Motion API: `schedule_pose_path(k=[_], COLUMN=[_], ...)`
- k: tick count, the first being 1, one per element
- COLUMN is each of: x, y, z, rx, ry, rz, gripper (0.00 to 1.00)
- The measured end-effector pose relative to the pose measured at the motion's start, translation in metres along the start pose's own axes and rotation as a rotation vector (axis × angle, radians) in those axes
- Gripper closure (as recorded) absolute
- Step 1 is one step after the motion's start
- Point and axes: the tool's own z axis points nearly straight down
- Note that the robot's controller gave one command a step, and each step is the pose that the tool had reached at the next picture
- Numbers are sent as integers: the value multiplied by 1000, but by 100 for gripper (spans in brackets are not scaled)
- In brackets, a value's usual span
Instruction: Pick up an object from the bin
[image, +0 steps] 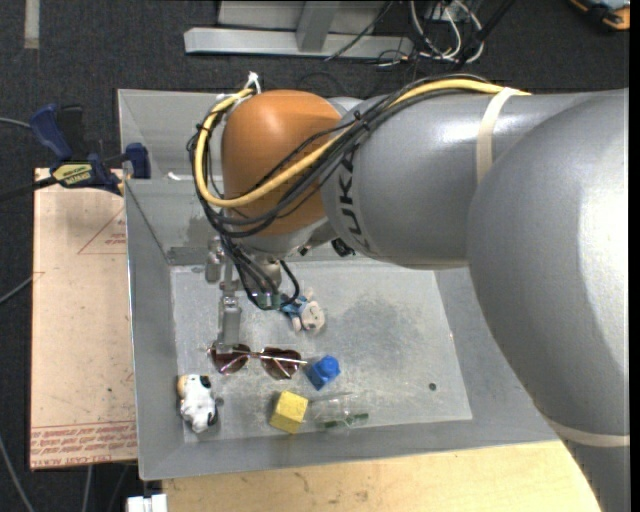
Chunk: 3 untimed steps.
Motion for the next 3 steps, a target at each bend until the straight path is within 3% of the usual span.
schedule_pose_path(k=[1,2,3], x=[-2,24,32], y=[-1,-22,-29], z=[-5,57,88], rx=[-1,-1,1], ry=[-7,-10,-3], rz=[4,-87,-123], gripper=[0,0,0])
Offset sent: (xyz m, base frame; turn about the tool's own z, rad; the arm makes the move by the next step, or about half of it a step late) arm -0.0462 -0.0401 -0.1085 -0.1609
